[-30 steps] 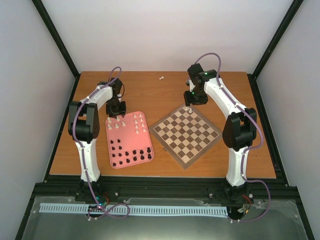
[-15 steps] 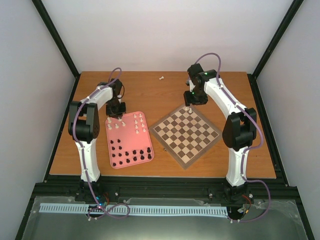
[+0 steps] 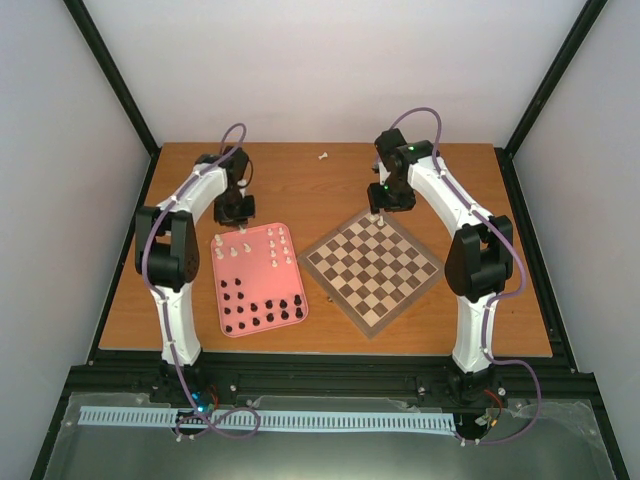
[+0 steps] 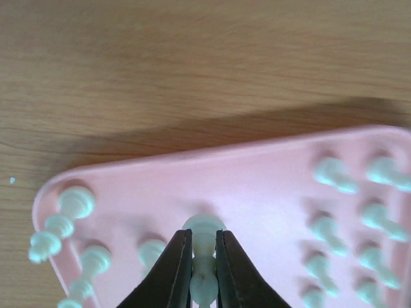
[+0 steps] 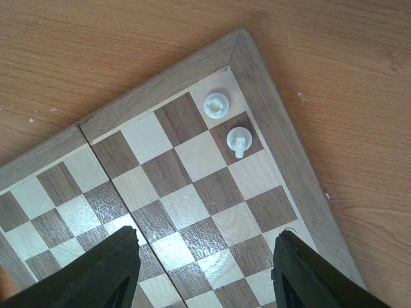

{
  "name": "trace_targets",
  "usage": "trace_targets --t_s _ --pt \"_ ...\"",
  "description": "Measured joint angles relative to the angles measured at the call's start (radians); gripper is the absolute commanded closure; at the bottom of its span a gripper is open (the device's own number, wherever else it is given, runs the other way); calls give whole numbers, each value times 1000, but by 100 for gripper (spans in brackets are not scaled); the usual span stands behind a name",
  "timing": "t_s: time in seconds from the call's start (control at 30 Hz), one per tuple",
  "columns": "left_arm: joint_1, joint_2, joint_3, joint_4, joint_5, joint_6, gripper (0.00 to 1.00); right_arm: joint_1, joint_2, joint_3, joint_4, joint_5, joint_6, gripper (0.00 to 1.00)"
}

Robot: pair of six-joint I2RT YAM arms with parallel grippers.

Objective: Set up the chess pieces on the board
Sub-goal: Pick up the chess piece from the storage box, then place the chess piece on the chessboard.

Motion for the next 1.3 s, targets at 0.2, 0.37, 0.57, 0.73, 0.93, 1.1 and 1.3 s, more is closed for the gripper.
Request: trace_targets --t_s 0.2,0.37,0.57,0.73,0.93,1.1,1.3 --pt "-155 -52 147 -59 5 -4 89 -1 -11 -25 16 2 27 42" --pt "-348 -40 263 -79 45 -24 89 -34 -86 -121 45 11 60 42" --pt "-523 73 398 -95 86 -43 89 -133 -222 -264 84 24 87 41" --pt "-595 210 499 -101 112 -56 90 -169 -290 -358 101 25 90 41" --pt "-632 358 621 -109 130 -62 89 -177 -318 -418 117 16 89 41" --pt "-635 381 626 -117 129 -62 81 -180 -330 -449 136 -2 89 41" --pt "-636 384 626 -117 130 -59 66 -180 -330 -457 150 -14 89 41"
